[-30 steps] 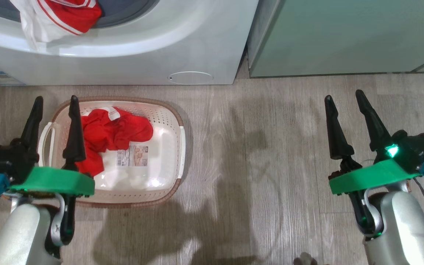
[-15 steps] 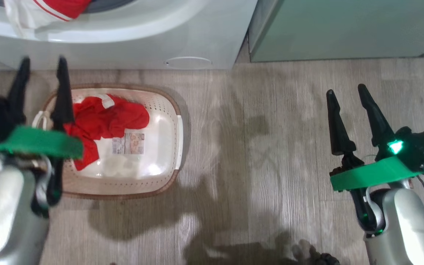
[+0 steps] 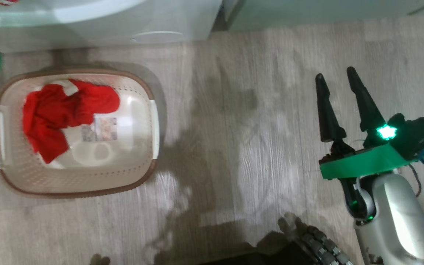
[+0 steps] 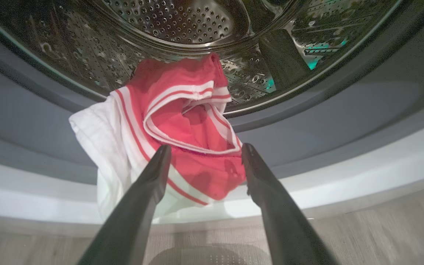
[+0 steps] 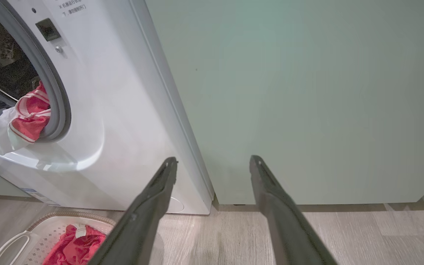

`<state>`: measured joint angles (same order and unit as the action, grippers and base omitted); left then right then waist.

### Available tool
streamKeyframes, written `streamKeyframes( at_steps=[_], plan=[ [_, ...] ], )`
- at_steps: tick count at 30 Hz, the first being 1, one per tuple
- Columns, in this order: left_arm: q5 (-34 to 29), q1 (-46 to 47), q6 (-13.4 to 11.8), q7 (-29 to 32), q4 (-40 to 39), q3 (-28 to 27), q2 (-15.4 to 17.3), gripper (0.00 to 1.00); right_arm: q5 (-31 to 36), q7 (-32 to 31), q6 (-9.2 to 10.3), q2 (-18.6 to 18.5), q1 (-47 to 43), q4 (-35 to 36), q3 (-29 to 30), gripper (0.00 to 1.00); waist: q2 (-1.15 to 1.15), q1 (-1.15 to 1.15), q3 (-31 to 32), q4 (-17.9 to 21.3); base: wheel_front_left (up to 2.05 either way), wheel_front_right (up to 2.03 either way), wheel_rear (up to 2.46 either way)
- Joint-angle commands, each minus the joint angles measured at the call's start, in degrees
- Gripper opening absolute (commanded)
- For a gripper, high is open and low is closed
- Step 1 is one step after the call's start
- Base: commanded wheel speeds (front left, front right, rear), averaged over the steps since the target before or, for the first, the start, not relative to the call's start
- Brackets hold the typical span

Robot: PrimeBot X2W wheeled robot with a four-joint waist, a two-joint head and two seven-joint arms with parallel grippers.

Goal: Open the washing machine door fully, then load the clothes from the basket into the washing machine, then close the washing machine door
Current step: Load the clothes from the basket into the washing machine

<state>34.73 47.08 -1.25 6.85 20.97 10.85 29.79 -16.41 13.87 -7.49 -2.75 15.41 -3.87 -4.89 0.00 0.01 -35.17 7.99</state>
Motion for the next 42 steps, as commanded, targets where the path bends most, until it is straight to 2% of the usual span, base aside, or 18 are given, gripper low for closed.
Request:
streamKeyframes(
  at_steps=[1, 5, 13, 20, 21, 23, 26, 28, 32, 42],
  plan=[
    [0.32, 3.12, 0.59, 1.68, -0.34, -2.23, 4.19, 1.0, -0.57, 0.63, 0.0, -0.12, 0.58, 1.32, -1.72, 1.0, 0.0, -0.01, -1.52, 1.33, 0.0, 0.0, 0.0],
    [0.21, 8.58, 2.69, 7.31, 4.06, -1.13, 7.39, 1.0, -1.64, 0.96, 0.0, -0.12, 1.99, 0.35, -3.04, 1.0, 0.0, -0.01, -3.16, 2.84, 0.0, 0.0, 0.0],
    [0.58, 15.71, 4.33, 20.15, 10.38, 0.77, 12.43, 1.0, -4.09, 1.11, 0.0, -0.12, 3.8, 0.43, -4.33, 1.0, 0.0, -0.01, -5.15, 5.41, 0.0, 0.0, 0.0],
    [0.22, 18.51, 3.57, 28.7, 12.6, 2.59, 14.17, 1.0, -5.11, 1.12, 0.0, -0.12, 3.82, 0.8, -4.48, 1.0, 0.0, -0.01, -5.64, 6.46, 0.0, 0.0, 0.0],
    [0.07, 18.83, 3.55, 30.36, 12.83, 3.11, 14.45, 0.94, -5.25, 1.12, 0.0, -0.12, 3.81, 0.88, -4.49, 1.0, 0.0, -0.01, -5.68, 6.6, 0.0, 0.0, 0.0],
    [-0.06, 19.52, 3.33, 32.88, 13.03, 3.66, 14.97, 0.0, -5.51, 1.12, 0.0, -0.12, 3.84, 1.02, -4.6, 1.0, 0.0, -0.01, -5.73, 6.92, 0.0, 0.0, 0.0],
    [-0.64, 20.39, 2.87, 35.18, 12.81, 4.42, 15.66, 0.0, -5.86, 1.12, 0.0, -0.12, 3.97, 1.21, -4.79, 1.0, 0.0, -0.01, -5.88, 7.37, 0.0, 0.0, 0.0],
    [-1.16, 21.08, 2.89, 34.52, 11.71, 4.67, 15.84, 0.0, -6.08, 1.12, 0.0, -0.12, 4.02, 1.4, -4.83, 1.0, 0.0, -0.01, -6.08, 7.58, 0.0, 0.0, 0.0],
    [-3.12, 23.14, 2.99, 29.07, 9.59, 4.62, 16.39, 0.0, -6.58, 1.12, 0.0, -0.12, 4.1, 1.81, -4.95, 1.0, 0.0, -0.01, -6.76, 8.04, 0.0, 0.0, 0.0],
    [-7.85, 30.21, 0.95, 9.97, 9.54, 2.76, 16.11, 0.0, -7.92, 1.12, 0.0, -0.12, 4.47, 2.92, -5.8, 1.0, 0.0, -0.01, -9.65, 10.94, 0.0, 0.0, 0.0]
  ],
)
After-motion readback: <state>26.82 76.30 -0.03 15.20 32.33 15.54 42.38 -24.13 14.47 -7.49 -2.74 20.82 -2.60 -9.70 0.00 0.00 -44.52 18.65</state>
